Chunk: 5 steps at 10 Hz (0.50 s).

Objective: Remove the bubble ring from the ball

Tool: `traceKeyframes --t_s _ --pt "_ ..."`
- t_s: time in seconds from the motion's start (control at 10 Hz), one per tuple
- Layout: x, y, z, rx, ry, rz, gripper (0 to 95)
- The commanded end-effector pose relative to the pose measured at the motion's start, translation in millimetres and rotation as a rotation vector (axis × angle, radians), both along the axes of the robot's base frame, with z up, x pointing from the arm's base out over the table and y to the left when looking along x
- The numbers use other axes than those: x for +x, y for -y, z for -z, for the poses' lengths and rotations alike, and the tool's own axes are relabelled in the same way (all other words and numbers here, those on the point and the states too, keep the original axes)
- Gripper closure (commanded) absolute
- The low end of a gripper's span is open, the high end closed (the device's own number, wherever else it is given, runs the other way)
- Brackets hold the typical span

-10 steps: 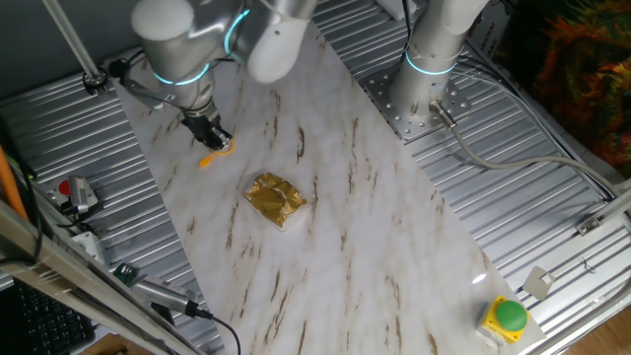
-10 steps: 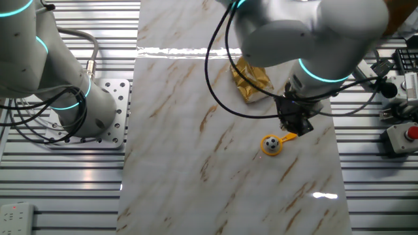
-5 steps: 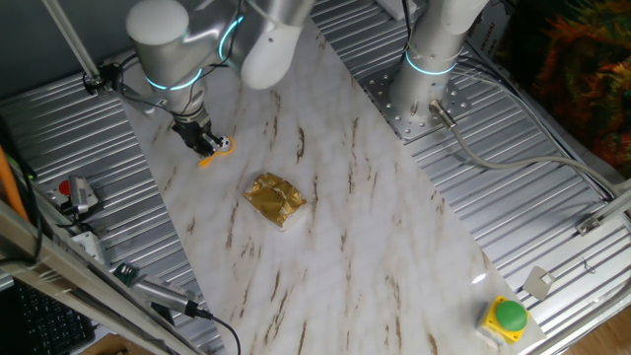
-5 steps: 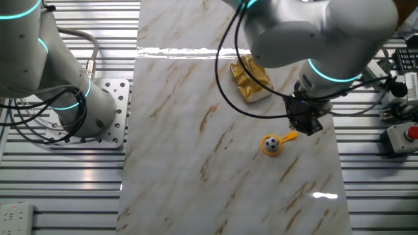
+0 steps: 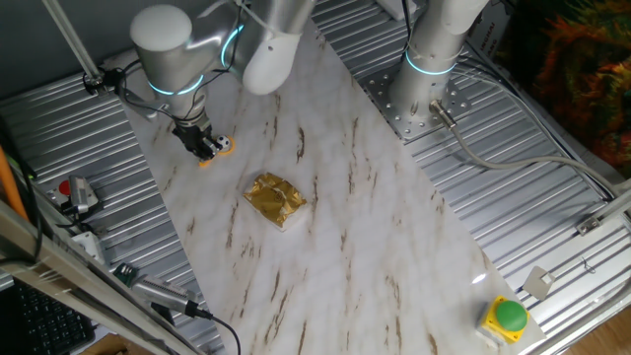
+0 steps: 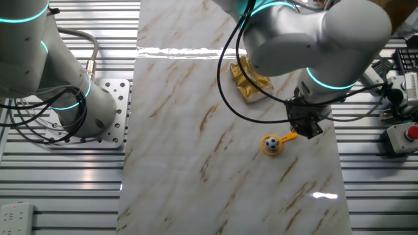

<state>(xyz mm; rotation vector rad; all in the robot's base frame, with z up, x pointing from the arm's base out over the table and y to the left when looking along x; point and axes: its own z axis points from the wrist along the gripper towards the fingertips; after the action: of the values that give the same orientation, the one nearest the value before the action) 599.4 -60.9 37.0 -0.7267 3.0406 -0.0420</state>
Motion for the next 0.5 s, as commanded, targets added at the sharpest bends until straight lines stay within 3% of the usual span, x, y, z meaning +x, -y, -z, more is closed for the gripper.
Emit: traceKeyframes --t_s 0.1,0.5 --pt "1.0 2.8 5.7 -0.001 0.010 -0.001 95.0" --pt "1.7 8.7 8.1 0.003 0.008 -0.019 95.0"
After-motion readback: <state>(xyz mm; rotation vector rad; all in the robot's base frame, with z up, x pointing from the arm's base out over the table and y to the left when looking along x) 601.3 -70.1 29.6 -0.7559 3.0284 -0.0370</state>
